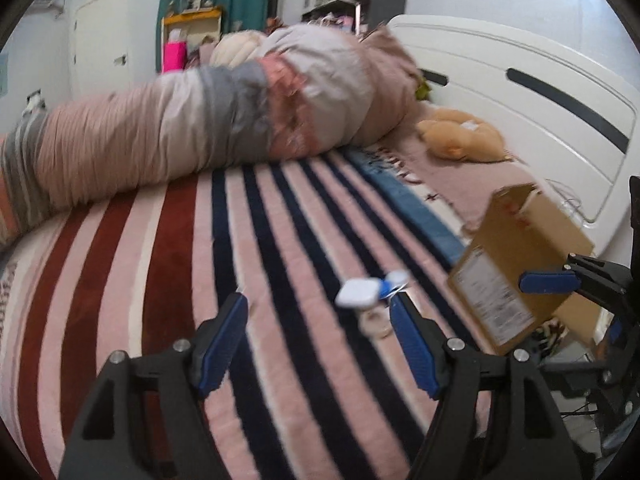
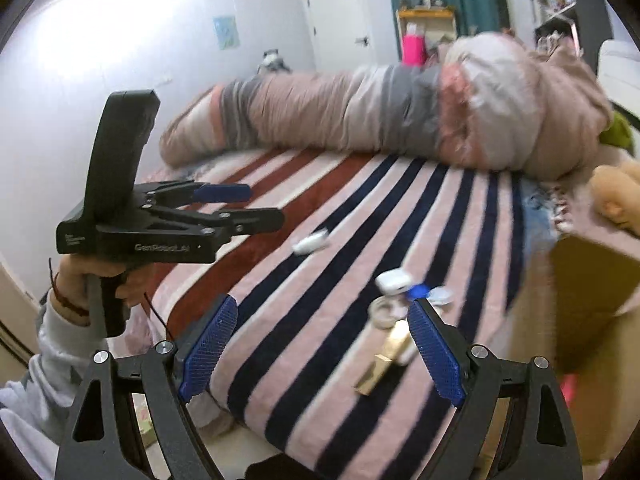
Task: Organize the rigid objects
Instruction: 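Grasp the tape roll with the right tool while the left tool grasps the small white tube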
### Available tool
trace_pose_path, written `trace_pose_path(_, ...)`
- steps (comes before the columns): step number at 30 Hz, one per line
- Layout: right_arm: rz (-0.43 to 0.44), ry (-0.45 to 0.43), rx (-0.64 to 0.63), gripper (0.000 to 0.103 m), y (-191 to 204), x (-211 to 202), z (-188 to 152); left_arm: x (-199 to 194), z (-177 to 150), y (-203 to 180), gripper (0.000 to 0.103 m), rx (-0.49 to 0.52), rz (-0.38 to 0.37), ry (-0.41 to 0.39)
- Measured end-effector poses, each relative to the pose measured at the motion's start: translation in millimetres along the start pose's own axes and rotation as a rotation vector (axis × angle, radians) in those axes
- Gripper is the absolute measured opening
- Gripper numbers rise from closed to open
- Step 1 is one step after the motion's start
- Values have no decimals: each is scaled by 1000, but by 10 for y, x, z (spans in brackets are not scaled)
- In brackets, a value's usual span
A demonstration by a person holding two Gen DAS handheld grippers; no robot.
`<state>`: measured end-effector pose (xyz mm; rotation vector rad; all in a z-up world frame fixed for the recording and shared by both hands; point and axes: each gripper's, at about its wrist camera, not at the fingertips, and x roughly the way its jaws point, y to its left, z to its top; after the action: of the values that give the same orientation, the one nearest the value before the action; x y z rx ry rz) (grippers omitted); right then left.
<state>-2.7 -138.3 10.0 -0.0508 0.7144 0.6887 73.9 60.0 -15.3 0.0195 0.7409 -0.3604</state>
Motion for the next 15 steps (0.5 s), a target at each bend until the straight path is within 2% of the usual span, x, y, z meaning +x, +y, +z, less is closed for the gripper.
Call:
trace_pose_path(6,8,130,35,84,-92,672,-86,536,-238,350,70,-41,26,65)
trace_pose_path(9,-10,170,54,72,-203,949,-125,828,-311,520,70,-68,34,100)
trace_pose_path(12,-45,189,66,70,-338,1181,-134,1083,-351,636,61,-77,38,117)
trace_pose_path(15,-121,182,52,70,-445,1335,-120,1326,-358,725,53,-85,40,135)
